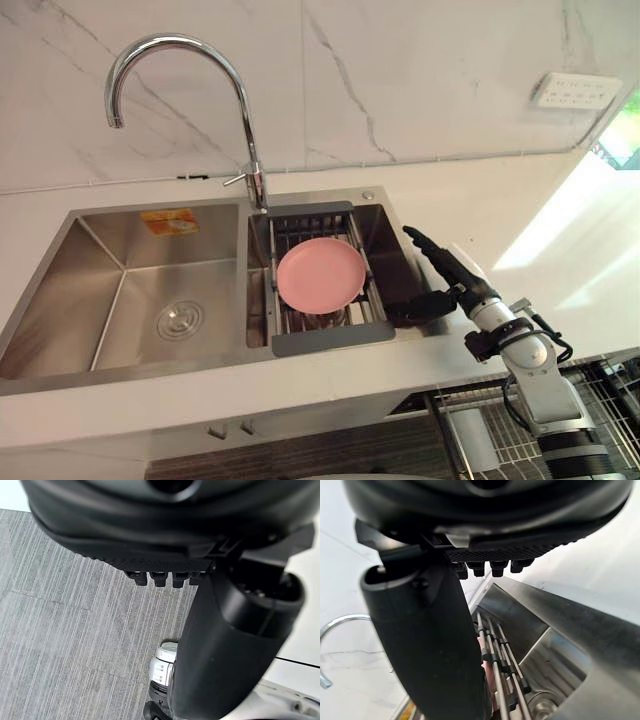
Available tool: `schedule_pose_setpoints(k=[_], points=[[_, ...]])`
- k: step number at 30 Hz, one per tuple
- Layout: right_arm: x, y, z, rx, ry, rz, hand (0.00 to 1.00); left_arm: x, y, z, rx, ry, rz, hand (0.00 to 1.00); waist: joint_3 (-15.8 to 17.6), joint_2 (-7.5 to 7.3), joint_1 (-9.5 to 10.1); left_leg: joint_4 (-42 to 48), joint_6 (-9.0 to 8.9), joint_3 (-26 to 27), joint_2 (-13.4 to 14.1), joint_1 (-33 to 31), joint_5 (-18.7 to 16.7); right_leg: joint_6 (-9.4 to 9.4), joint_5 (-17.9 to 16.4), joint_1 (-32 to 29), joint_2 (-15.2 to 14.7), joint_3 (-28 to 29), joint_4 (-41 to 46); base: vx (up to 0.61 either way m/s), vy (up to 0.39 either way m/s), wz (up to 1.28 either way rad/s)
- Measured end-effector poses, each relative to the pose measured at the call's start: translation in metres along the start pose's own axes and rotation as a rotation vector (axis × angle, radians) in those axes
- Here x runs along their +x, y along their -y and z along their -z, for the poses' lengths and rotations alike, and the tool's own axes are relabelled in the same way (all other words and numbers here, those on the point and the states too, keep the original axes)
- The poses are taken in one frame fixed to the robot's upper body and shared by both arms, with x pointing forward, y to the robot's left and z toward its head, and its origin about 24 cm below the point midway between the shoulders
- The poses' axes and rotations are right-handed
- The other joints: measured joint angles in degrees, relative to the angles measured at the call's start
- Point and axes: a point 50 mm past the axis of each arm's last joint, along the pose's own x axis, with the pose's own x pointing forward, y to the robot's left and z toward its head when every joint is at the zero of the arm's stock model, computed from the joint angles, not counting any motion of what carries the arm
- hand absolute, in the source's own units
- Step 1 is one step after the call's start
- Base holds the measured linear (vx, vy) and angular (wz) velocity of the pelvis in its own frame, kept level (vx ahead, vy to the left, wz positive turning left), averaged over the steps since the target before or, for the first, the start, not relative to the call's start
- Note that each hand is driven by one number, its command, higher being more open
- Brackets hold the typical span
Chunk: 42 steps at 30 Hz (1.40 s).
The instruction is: Walk over to the sink, pick up the cup, carry it to the dishwasher, place the cup inside the dishwasher, then close the dishwasher door
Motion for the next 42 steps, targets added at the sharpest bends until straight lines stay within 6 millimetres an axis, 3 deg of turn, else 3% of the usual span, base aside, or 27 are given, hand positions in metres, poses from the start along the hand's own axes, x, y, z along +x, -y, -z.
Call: schedule_pose_setpoints(k=[10,23,42], points=[[0.004,0.001,0.0,-0.094,-0.016,0.076,1.0,0.0,0.002,-0.001,0.011,0.002,0.025,1.0,0.29,0.52,0.13,-0.44,0.08,-0.16,-0.74,-0.1,0.28,0.32,0.34,0.02,-0.65,-0.24,0.01,-0.01,0.004,0.01],[0.008,0.002,-0.005,-0.067,0.005,0.193,1.0,-0.001,0.002,-0.004,0.026,0.019,0.025,1.0,0.48,0.36,0.51,-1.94,0.33,-0.82,-1.05,0.02,1.4,0.37,0.48,-0.08,-0.84,-1.19,0.04,-0.02,0.003,0.03],[0.011,-0.013,-0.011,-0.062,0.032,0.107,1.0,-0.001,0.002,-0.008,0.069,0.043,0.016,1.0,0.94,0.04,0.54,-1.94,0.33,-1.13,-1.05,0.08,1.39,0.37,0.48,0.04,-0.83,-1.27,0.27,0.0,0.0,0.0]])
